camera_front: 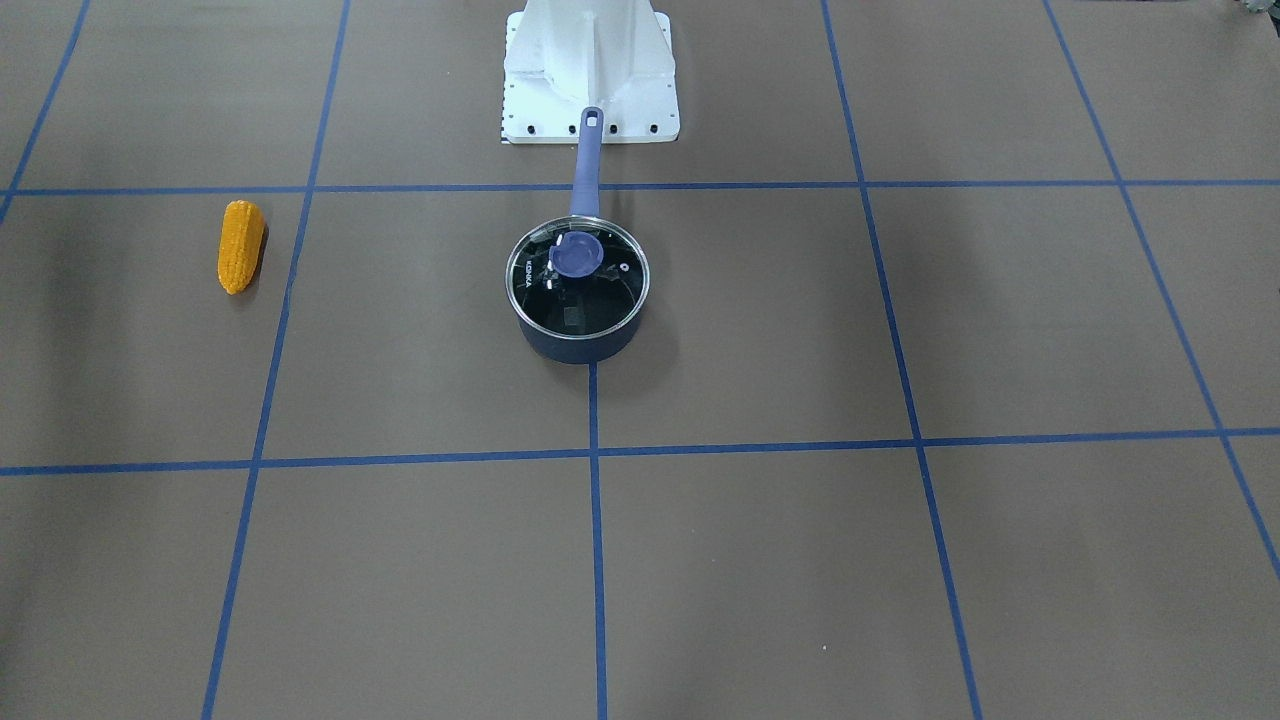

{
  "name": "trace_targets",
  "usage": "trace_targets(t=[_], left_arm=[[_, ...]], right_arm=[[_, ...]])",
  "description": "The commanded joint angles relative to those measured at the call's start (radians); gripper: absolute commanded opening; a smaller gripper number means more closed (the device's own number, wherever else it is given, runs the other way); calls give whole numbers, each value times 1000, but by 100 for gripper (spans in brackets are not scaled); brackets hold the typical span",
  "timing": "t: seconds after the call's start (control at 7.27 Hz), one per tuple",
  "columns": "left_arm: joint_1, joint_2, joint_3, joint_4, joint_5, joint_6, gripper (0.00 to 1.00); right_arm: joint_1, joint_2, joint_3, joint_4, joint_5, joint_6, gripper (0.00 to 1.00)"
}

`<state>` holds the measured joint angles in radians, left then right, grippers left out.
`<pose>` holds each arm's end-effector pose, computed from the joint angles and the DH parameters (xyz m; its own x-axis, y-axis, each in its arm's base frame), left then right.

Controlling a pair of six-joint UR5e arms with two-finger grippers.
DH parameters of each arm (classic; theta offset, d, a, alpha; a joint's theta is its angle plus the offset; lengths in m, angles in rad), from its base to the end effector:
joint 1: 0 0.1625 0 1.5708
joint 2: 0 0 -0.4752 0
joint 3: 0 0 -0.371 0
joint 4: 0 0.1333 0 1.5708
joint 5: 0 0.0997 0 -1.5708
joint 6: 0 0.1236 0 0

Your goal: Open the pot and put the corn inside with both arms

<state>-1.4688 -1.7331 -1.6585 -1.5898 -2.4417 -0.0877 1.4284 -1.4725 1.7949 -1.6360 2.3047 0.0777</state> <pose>0.0178 -0.5546 0.5899 0.6263 0.1828 -0.7578 -0.0435 0.9788 0.2002 -0.0235 -0.5202 0.5813 0.7194 -0.1989 0.6655 0.0817 0.9757 0.2033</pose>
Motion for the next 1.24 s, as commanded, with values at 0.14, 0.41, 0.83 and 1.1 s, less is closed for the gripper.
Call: trace_targets(t=[0.14,0.41,0.83,1.1], left_arm=[[138,-315,-3,230,-3,-137,99],[255,-428,-3,235,3,-312,99],[420,-576,9,229,89,-420,98],[553,-666,8,234,184,-493,98]], right_arm=[[-25,3,121,-2,4,1,100],[-103,-11,123,-11,-8,7,100],[-276,-60,153,-16,-31,111,100],[-397,-153,250,-15,-33,234,99]])
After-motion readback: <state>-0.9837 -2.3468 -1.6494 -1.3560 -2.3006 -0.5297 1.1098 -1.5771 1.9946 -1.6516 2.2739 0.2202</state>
